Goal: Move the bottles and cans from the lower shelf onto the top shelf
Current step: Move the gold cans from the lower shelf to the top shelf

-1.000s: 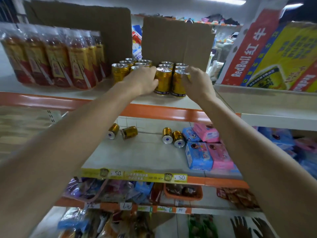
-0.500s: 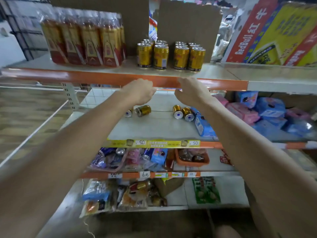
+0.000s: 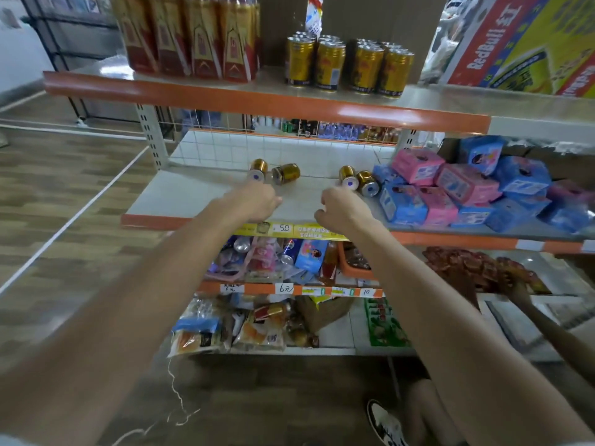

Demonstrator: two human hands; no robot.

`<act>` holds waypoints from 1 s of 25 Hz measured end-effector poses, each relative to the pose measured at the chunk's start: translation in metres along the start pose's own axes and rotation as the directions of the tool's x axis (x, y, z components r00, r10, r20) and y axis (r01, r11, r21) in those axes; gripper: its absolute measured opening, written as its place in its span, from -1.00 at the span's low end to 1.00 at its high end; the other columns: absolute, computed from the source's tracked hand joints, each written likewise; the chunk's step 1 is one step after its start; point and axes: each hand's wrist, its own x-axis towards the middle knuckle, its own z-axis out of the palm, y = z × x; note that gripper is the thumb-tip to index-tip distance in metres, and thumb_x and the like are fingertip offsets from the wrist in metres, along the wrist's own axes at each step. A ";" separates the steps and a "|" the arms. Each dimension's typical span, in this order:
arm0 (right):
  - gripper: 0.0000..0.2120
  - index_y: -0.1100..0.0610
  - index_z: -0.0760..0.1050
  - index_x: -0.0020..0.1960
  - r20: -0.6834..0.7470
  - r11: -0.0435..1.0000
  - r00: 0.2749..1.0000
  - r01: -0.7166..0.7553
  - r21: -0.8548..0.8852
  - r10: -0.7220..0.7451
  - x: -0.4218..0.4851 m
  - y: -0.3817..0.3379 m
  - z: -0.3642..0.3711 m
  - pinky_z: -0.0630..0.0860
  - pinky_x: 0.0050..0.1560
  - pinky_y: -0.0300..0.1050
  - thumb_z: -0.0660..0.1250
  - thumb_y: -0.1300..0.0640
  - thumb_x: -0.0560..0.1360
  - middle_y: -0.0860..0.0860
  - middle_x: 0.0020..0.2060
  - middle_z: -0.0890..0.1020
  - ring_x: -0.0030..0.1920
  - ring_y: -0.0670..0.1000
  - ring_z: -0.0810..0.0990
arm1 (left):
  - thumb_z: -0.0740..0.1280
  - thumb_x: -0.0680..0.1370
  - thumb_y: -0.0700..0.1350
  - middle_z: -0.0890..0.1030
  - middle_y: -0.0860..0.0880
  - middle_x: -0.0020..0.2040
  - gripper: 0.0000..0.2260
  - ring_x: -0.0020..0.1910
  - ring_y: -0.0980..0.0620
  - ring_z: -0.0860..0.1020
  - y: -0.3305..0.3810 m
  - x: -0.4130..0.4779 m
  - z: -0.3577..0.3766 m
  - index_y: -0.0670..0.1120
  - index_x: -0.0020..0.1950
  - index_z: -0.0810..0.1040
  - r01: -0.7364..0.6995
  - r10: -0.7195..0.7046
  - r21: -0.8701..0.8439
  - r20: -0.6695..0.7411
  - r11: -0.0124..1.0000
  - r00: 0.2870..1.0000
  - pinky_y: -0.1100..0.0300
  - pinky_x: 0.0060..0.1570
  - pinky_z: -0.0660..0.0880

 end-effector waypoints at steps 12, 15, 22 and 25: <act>-0.86 0.20 0.40 -0.11 0.170 0.998 0.983 0.066 0.001 -0.065 0.005 -0.055 0.078 0.36 -0.34 -0.09 0.32 0.17 0.55 0.10 -0.22 0.50 -0.21 0.15 0.50 | 0.06 0.69 -0.02 0.54 -0.19 -0.01 -0.66 -0.09 -0.09 0.45 -0.037 0.010 0.062 -0.22 0.04 0.52 0.085 -0.070 -0.098 0.143 0.992 0.987 0.10 -0.06 0.38; -0.87 0.19 0.39 -0.04 0.172 0.998 0.984 0.049 0.037 -0.055 0.022 -0.054 0.088 0.37 -0.26 -0.07 0.30 0.13 0.56 0.11 -0.13 0.52 -0.18 0.12 0.46 | 0.10 0.67 -0.07 0.57 -0.22 0.02 -0.75 -0.14 -0.09 0.45 -0.049 0.026 0.069 -0.18 -0.02 0.48 0.131 -0.115 -0.110 0.141 0.985 0.983 0.10 -0.12 0.36; -0.76 0.24 0.43 0.14 0.213 0.987 0.977 -0.042 0.154 0.008 0.100 -0.026 0.118 0.35 -0.13 -0.08 0.27 0.14 0.54 0.14 0.08 0.55 0.09 0.15 0.52 | -0.01 0.70 -0.02 0.54 -0.21 0.15 -0.64 -0.04 -0.13 0.45 -0.075 0.103 0.079 -0.19 0.17 0.49 0.146 -0.127 -0.054 0.259 0.988 0.957 0.08 -0.07 0.36; -0.74 0.26 0.43 0.15 0.192 0.978 0.981 -0.057 0.203 0.018 0.137 -0.015 0.135 0.36 -0.13 -0.09 0.30 0.17 0.51 0.16 0.09 0.54 0.13 0.18 0.53 | -0.02 0.70 -0.05 0.52 -0.25 0.14 -0.65 -0.01 -0.16 0.46 -0.090 0.133 0.087 -0.22 0.20 0.47 0.193 -0.159 -0.123 0.241 0.973 0.957 0.07 -0.08 0.35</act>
